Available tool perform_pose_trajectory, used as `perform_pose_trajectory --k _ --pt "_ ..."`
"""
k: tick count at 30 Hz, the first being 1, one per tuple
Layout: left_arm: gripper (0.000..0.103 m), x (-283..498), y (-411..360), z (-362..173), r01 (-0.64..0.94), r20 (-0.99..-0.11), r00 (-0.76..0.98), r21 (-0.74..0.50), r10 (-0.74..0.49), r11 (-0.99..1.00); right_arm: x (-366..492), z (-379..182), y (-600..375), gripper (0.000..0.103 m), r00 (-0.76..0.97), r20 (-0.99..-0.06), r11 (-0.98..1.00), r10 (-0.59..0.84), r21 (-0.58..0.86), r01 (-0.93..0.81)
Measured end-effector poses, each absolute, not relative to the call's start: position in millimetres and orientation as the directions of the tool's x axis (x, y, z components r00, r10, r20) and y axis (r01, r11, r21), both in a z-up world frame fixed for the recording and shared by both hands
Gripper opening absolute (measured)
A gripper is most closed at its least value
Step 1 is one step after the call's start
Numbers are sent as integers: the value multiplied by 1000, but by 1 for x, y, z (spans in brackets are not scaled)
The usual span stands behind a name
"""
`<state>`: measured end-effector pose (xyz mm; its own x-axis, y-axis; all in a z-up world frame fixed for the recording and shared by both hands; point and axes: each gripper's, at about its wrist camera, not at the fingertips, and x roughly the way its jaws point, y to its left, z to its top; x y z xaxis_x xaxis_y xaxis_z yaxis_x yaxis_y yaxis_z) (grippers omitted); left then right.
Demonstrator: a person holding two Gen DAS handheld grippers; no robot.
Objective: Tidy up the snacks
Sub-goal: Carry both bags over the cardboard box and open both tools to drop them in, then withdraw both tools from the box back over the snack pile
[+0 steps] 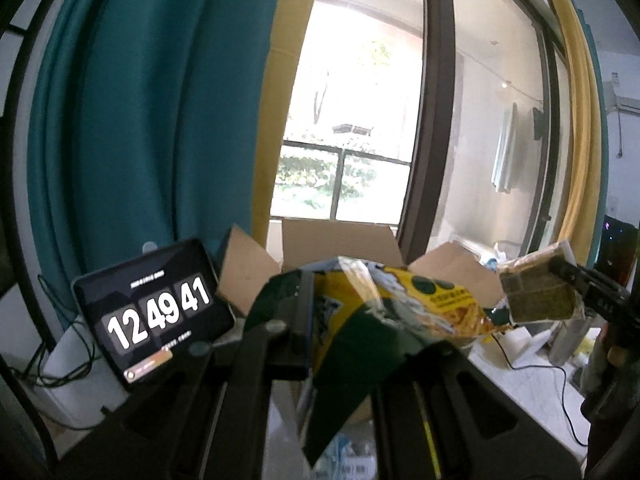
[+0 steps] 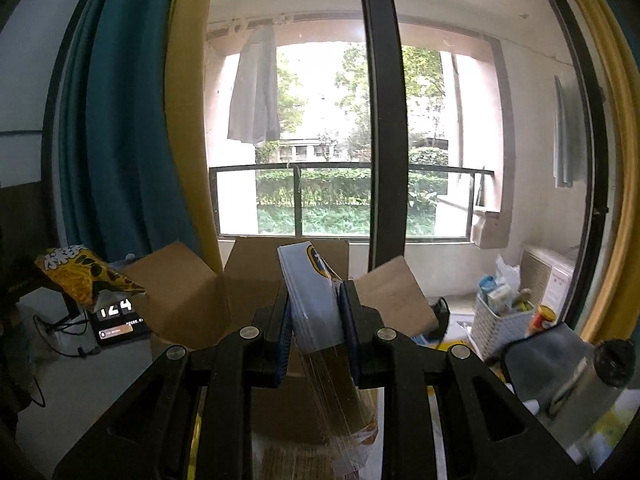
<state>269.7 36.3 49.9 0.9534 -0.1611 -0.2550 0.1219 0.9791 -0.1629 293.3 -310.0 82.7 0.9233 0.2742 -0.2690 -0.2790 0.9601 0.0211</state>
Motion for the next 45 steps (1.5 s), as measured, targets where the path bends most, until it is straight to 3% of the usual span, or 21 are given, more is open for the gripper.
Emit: perform_pose_trajectory --k 15,20,23,24,25,26,27,45 --pt "6 367 3 46 100 -286 950 -88 -121 991 374 81 -284 24 899 -274 936 342 8 -353" --pt "14 405 -1 37 52 -352 934 -44 -64 998 407 70 -273 25 890 -306 934 339 -3 -357" --pt "28 419 -1 30 18 -386 922 -35 -30 999 429 58 -263 32 869 -376 933 323 -30 -359" --pt "48 419 -2 29 12 -391 920 -36 -25 999 433 55 -258 46 869 -392 936 303 -49 -348" --pt "76 419 -1 29 13 -391 920 -43 -29 999 435 52 -254 55 866 -403 935 296 -65 -350" --pt "84 418 1 29 17 -390 920 -54 -37 998 435 50 -251 65 860 -409 929 306 -70 -364" --pt "86 416 1 29 20 -384 922 -66 -44 998 433 50 -249 65 855 -405 923 323 -67 -380" --pt "87 348 3 51 48 -315 946 -103 -78 994 375 75 -255 66 848 -384 906 365 -62 -418"
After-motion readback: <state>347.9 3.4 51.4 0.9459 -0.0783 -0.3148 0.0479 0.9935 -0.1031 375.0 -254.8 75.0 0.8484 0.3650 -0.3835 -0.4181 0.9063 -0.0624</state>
